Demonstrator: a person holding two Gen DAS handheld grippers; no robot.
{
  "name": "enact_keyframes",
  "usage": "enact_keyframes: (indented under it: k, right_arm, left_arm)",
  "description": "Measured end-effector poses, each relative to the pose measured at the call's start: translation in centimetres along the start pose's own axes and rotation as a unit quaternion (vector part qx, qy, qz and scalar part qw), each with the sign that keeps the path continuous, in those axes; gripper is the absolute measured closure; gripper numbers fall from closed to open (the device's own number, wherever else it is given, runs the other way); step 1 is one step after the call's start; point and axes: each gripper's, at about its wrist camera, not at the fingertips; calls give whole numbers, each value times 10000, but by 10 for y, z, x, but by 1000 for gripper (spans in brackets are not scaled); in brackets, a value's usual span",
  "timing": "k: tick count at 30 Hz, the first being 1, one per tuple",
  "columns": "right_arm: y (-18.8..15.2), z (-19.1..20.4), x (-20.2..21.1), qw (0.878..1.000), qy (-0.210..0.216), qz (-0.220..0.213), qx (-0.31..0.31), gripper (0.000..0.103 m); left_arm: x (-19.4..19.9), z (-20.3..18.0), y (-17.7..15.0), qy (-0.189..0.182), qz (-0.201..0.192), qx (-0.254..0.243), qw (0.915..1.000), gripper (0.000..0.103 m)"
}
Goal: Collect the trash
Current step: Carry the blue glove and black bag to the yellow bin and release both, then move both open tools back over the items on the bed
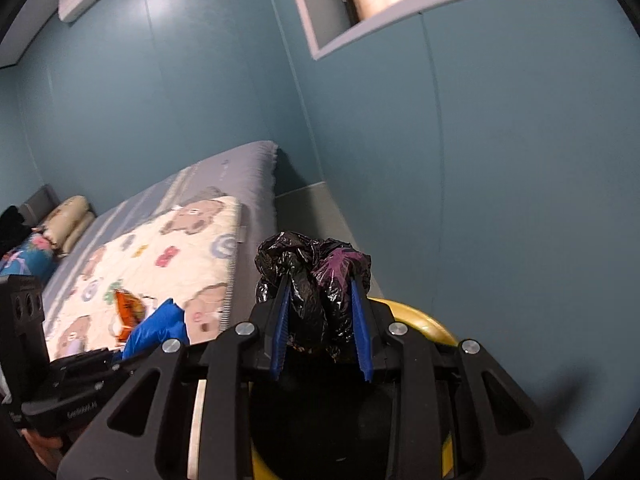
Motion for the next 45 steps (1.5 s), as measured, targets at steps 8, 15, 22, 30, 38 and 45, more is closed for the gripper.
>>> enact_keyframes:
  k: [8, 15, 22, 30, 38, 45]
  right_arm:
    - [-11, -29, -26, 9994, -208, 155, -213, 75]
    - [-9, -35, -30, 9989, -367, 86, -266, 66]
    - [-9, -34, -26, 9984, -436, 40, -357, 58]
    - [-5, -24, -13, 9984, -445, -18, -337, 42]
    - [-6, -6, 2, 9988, -409, -58, -257, 42]
    - [-13, 29, 5, 10000, -34, 21, -79, 42]
  left_arm:
    - [-45, -17, -3, -223, 310, -3, 9993, 84]
    - [-52, -21, -3, -330, 313, -16, 9990, 73]
    - [-35, -20, -5, -338, 176, 40, 9993, 45]
    - [-18, -5, -6, -218, 0, 153, 9996, 27]
    - [8, 28, -8, 130, -238, 365, 9990, 21]
    - [53, 70, -19, 604, -567, 542, 9951, 15]
Point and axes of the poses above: each gripper's, at about its wrist camera, not at the fingertips, and x roughly against the way its jaws point, z to its left, y to its top, and after that the axes turned 10 degrees about y, right-handed
